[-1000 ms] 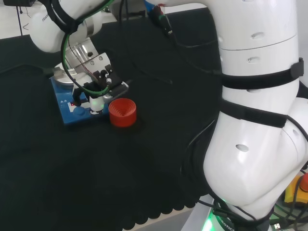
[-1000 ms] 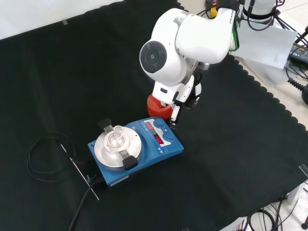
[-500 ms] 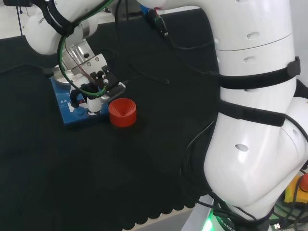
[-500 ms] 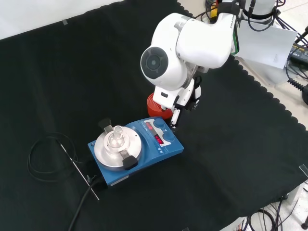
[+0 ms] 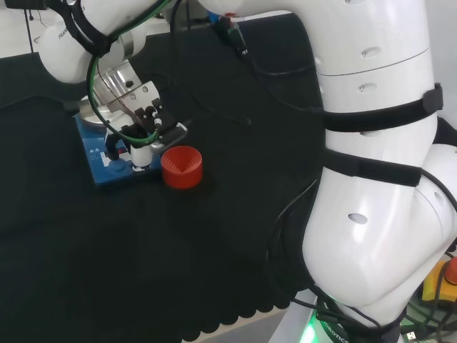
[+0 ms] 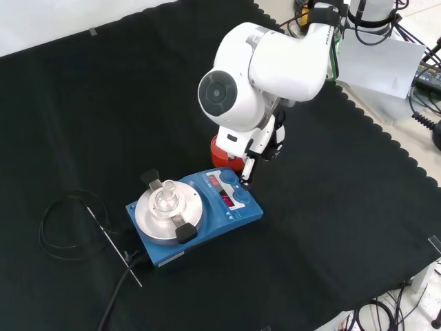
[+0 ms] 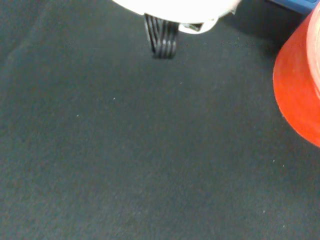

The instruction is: Turn on the heater.

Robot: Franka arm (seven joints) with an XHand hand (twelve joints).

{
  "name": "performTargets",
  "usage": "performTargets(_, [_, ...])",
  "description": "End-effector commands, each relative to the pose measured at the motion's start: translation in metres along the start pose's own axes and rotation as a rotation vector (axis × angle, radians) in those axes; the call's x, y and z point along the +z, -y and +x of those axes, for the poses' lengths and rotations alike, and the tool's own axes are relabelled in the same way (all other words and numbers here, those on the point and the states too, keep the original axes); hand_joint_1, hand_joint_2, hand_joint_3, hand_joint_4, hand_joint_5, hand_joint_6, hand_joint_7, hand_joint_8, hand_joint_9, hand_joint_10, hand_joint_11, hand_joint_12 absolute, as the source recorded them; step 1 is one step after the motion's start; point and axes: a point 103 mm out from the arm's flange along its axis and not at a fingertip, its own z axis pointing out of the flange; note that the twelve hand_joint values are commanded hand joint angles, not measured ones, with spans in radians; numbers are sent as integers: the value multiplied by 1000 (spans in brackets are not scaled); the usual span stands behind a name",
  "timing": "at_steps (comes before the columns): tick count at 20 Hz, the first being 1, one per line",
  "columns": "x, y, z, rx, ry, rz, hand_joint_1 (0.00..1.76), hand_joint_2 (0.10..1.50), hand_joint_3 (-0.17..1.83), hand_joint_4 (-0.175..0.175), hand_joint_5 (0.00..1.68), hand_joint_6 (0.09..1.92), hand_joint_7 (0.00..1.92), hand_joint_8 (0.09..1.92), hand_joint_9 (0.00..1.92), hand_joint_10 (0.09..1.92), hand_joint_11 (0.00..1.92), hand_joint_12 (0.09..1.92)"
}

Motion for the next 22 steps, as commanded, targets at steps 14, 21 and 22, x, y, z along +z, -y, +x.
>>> performTargets(14, [4,-11,-7,-3,-10,10,1426,709,1050,-22,291,555,1428,1511,1560,1435,1024,1299])
performTargets(21, [6,-11,-8,-3,-10,18,1424,709,1052,-21,305,565,1425,1512,1559,1434,1021,1298])
performTargets(22, [6,-10,-7,-4,-11,19,1424,709,1052,-21,307,567,1425,1512,1559,1434,1021,1298])
